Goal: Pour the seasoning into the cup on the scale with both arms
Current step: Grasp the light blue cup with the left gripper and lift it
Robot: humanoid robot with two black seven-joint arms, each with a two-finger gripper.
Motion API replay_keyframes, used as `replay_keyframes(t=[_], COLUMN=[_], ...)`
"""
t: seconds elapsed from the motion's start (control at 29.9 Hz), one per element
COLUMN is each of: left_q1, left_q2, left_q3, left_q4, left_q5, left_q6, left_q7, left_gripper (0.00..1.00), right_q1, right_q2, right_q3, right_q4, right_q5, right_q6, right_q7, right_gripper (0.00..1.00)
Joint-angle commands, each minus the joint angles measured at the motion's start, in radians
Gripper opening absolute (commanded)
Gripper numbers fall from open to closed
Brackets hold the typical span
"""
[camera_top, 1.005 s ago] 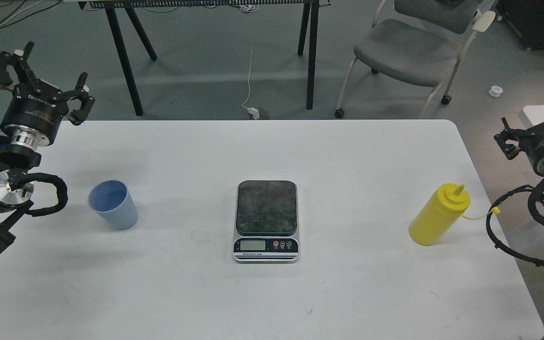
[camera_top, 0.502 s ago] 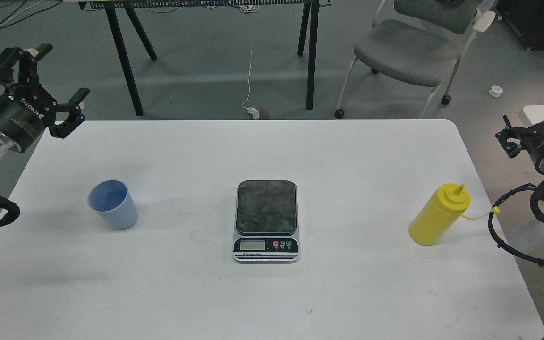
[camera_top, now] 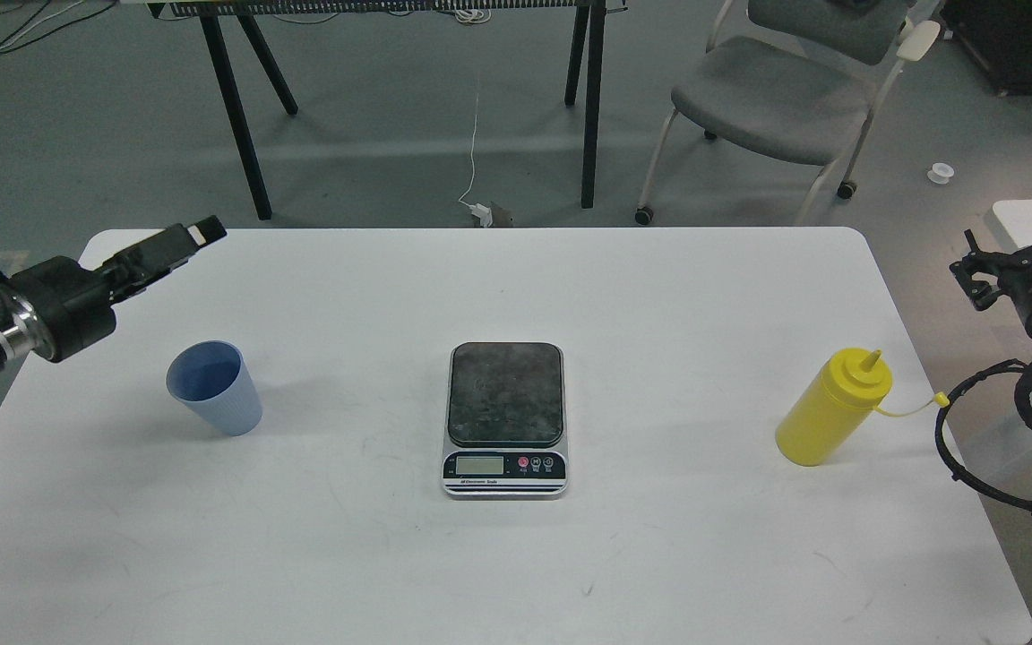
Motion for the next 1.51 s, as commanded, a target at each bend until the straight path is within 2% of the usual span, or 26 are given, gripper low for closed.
replay_keyframes(t=[0.0,0.1,0.27,0.54,0.67,0.74,0.8,0.94,1.17,1.31,1.47], left_q1=[0.004,0.003,0.0,0.0,0.0,-0.002,-0.002,-0.005,-0.045,-0.147,-0.339], left_q2=[-0.004,-0.014,-0.056,-0.112,-0.145,-0.147,-0.149,-0.149,-0.147,-0.138,-0.149], left_q3=[0.055,0.116,0.219,0.239,0.24,0.24,0.24,0.24,0.236,0.236,0.236], left_q4=[0.036,0.123,0.229,0.283,0.341,0.347,0.347,0.35,0.337,0.257,0.099], left_q5=[0.23,0.325,0.402,0.401,0.398,0.399,0.401,0.401,0.393,0.393,0.399], left_q6=[0.103,0.152,0.229,0.235,0.234,0.232,0.232,0.223,0.22,0.143,-0.047], left_q7=[0.021,0.032,0.031,0.028,0.02,0.002,-0.012,-0.011,-0.026,-0.035,-0.035], left_gripper=[0.93,0.92,0.85,0.69,0.42,0.29,0.25,0.09,0.05,0.05,0.05], right_q1=[-0.007,-0.009,-0.009,-0.009,-0.009,-0.009,-0.009,-0.01,-0.017,-0.02,-0.032], right_q2=[-0.016,-0.024,-0.024,-0.025,-0.025,-0.025,-0.025,-0.025,-0.025,-0.043,-0.071], right_q3=[0.006,0.006,0.007,0.007,0.007,0.007,0.007,0.007,0.007,0.007,0.007], right_q4=[0.0,0.0,0.0,-0.002,-0.003,-0.003,-0.003,-0.003,-0.011,-0.011,-0.008], right_q5=[0.0,0.0,0.0,0.0,0.0,0.0,0.0,0.0,-0.001,0.0,0.0], right_q6=[0.0,0.0,0.0,0.0,0.0,0.0,0.0,0.0,0.0,0.0,0.0], right_q7=[-0.001,0.0,0.0,0.0,0.0,0.0,0.0,0.0,0.0,0.0,0.0], right_gripper=[1.0,1.0,1.0,1.0,1.0,1.0,1.0,1.0,1.0,1.0,1.0])
